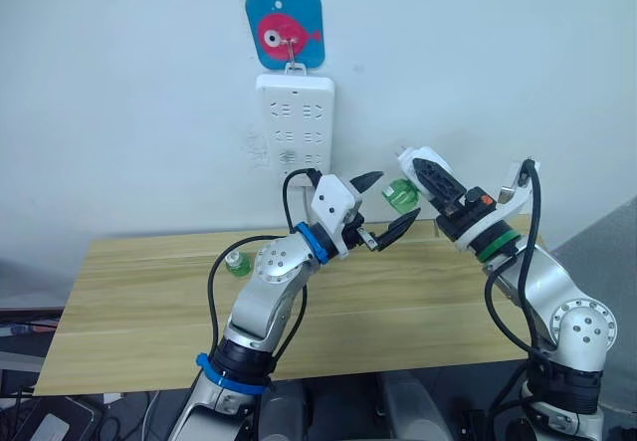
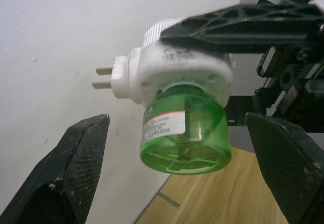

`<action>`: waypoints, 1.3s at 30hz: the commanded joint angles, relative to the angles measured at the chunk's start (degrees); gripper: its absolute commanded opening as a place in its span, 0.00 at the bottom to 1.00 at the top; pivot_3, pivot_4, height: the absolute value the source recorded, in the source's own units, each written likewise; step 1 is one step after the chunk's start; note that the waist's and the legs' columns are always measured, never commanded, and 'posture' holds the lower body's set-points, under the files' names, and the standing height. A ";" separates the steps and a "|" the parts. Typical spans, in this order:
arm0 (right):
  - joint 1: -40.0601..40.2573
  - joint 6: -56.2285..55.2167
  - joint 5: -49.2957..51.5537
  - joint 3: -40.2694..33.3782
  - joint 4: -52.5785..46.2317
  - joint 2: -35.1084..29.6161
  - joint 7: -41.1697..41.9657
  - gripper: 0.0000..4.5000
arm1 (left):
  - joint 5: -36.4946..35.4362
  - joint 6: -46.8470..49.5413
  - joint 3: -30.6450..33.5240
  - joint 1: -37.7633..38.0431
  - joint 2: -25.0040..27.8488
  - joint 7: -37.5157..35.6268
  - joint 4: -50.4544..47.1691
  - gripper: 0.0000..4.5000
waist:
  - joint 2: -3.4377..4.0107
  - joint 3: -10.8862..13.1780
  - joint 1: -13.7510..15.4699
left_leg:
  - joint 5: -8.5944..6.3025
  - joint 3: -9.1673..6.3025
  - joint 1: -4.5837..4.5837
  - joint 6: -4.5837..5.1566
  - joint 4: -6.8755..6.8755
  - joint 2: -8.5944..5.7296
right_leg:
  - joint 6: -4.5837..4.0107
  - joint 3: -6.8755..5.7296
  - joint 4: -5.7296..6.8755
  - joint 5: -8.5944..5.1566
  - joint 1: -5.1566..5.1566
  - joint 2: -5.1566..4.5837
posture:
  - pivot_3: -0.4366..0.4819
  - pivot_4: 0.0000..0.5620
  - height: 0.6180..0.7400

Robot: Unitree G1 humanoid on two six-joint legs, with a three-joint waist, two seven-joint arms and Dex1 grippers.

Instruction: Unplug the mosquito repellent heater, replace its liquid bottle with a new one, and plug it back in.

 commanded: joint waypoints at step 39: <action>-11.12 28.97 11.76 11.91 22.57 -34.42 33.80 0.99 | 0.55 -22.35 -0.24 -2.90 19.61 -27.51 6.98 0.50 | -0.01 -0.01 1.11 | 0.00 0.00 -0.07 0.08 0.02 0.00 | 0.03 -0.04 -0.18 0.02 0.02 -0.02 | 0.41 0.33 1.00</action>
